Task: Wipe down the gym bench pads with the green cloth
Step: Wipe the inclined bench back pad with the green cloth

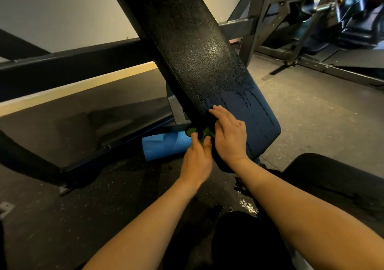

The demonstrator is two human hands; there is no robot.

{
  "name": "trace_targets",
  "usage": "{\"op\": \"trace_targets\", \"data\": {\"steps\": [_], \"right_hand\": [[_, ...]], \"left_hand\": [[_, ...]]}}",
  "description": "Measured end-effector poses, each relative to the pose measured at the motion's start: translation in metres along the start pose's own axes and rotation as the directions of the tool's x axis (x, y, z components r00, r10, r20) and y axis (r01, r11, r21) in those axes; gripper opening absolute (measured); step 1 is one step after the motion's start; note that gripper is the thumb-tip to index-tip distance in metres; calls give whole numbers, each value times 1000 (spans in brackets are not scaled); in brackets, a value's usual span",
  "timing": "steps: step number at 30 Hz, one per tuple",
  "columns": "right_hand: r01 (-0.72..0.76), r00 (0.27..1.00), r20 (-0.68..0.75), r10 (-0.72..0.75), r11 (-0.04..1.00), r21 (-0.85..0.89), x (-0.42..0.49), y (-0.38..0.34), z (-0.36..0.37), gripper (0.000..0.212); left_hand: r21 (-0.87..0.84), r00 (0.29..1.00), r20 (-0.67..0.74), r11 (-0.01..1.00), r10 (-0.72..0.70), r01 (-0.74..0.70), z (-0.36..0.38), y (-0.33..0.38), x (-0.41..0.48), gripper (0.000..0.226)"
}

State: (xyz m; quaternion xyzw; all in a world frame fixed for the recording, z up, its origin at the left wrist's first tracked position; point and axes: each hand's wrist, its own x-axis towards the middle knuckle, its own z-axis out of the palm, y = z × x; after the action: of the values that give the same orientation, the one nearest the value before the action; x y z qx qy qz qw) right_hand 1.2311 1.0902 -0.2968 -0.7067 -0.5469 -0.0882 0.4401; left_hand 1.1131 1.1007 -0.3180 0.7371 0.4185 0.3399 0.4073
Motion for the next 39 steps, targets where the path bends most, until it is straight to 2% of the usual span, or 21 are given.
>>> {"op": "trace_targets", "data": {"steps": [3,6,9,12,16,20,23,26,28,31,33,35,37,39], "right_hand": [[-4,1000,-28,4,1000,-18,-1,2,1,40],[-68,995,-68,68,998,-4,-1,4,2,38],[-59,996,-69,57,998,-27,-2,4,2,38],[-68,996,-54,65,997,-42,-1,4,1,41],[-61,998,7,61,996,-64,-10,9,0,46],[-47,998,39,46,998,39,-23,15,0,50],[-58,998,7,57,996,71,-22,13,-3,50],[-20,1000,-20,20,1000,-23,-30,16,-8,47],[-11,1000,-11,11,999,-47,-36,19,-13,46],[-13,1000,-24,12,999,-40,-39,22,-16,44],[-15,1000,-28,13,998,-55,-40,21,-15,44],[-27,999,-26,25,997,-72,-41,18,-13,45],[-34,999,-16,33,996,-82,-41,17,-12,46],[-31,1000,-6,30,997,-65,-42,17,-15,46]], "left_hand": [[-31,997,-75,999,24,-26,-7,5,9,25],[-166,969,-241,986,-46,5,-20,20,36,28],[-240,953,-279,969,-117,48,-22,31,54,29],[-222,959,-236,969,-159,106,-8,30,46,54],[-183,969,-203,977,-143,106,2,26,28,60],[-82,987,-73,987,-146,140,13,23,-3,68],[-20,991,44,992,-125,126,19,14,-26,55],[41,980,176,995,-96,90,22,-1,-43,37],[51,977,194,996,-87,78,18,-6,-47,31],[50,992,103,996,-74,70,8,2,-37,37],[-88,993,-56,991,-109,103,-4,14,-19,49],[-259,976,-178,962,-129,79,-11,26,3,44],[-343,969,-194,936,-150,76,-8,30,17,42],[-342,971,-158,933,-177,115,2,28,17,52]]}}
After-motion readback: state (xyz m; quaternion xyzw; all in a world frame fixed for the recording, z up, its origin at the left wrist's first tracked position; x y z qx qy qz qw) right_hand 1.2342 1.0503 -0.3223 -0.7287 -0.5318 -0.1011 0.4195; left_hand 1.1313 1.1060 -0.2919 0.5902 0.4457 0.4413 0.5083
